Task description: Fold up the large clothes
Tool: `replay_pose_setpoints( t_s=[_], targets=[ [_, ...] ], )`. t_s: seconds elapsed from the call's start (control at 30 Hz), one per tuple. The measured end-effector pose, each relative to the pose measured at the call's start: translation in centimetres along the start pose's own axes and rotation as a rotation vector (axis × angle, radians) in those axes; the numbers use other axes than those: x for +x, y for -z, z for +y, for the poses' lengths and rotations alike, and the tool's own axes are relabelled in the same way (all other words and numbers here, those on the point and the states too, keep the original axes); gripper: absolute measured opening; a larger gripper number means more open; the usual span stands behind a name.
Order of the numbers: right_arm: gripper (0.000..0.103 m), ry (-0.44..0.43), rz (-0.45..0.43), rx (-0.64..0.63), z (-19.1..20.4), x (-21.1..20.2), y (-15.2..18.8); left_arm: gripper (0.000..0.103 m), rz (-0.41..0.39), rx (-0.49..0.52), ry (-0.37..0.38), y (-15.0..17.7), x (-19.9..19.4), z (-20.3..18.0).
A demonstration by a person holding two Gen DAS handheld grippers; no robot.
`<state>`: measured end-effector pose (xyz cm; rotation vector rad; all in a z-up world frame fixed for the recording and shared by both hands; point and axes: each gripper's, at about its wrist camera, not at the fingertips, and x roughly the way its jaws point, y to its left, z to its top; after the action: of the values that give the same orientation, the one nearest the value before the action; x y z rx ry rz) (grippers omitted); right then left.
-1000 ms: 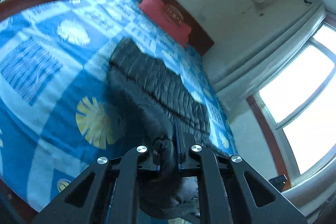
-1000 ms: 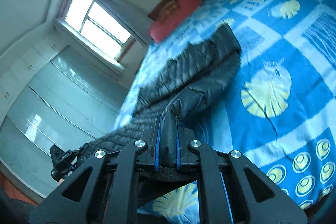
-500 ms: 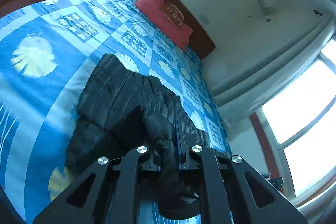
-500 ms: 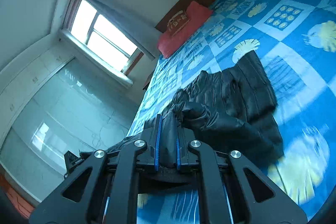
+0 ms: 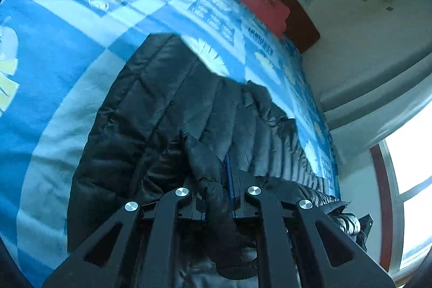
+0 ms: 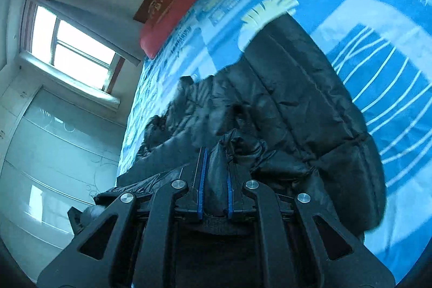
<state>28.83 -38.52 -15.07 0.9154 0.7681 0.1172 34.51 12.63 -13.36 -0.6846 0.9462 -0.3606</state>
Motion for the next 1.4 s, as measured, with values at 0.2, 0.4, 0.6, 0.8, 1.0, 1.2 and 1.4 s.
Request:
replay_pose_setpoints(
  t_s=[0.2, 0.4, 0.6, 0.8, 1.0, 1.2, 1.4],
  targets=[
    [0.03, -0.043, -0.015, -0.027, 0.8, -2.0, 0.2, 0.033, -0.016, -0.041, 0.086, 0.1, -2.2, 0.0],
    [0.062, -0.081, -0.064, -0.056, 1.5, -5.7, 0.4, 0.069, -0.094, -0.064, 0.142, -0.1, -7.1, -0.5],
    [0.066, -0.001, -0.05, -0.171, 2.2, -6.4, 0.0, 0.071, -0.106, -0.002, 0.053, -0.7, -7.7, 0.1],
    [0.066, 0.12, -0.012, -0.295, 3.1, -2.3, -2.8, 0.071, -0.026, 0.147, -0.046, -2.2, -3.6, -1.0],
    [0.066, 0.166, 0.055, -0.328, 3.0, 2.3, -4.7, 0.071, 0.071, 0.19, -0.062, -3.6, 1.2, -1.7],
    [0.01, 0.177, 0.035, -0.378, 3.7, 2.3, -4.3, 0.026, 0.1, 0.329, -0.158, -3.4, 2.8, -3.7],
    [0.007, 0.132, -0.092, -0.431, 7.3, 0.1, -6.2, 0.013, -0.011, 0.343, -0.163, -5.6, 0.4, -6.3]
  ],
)
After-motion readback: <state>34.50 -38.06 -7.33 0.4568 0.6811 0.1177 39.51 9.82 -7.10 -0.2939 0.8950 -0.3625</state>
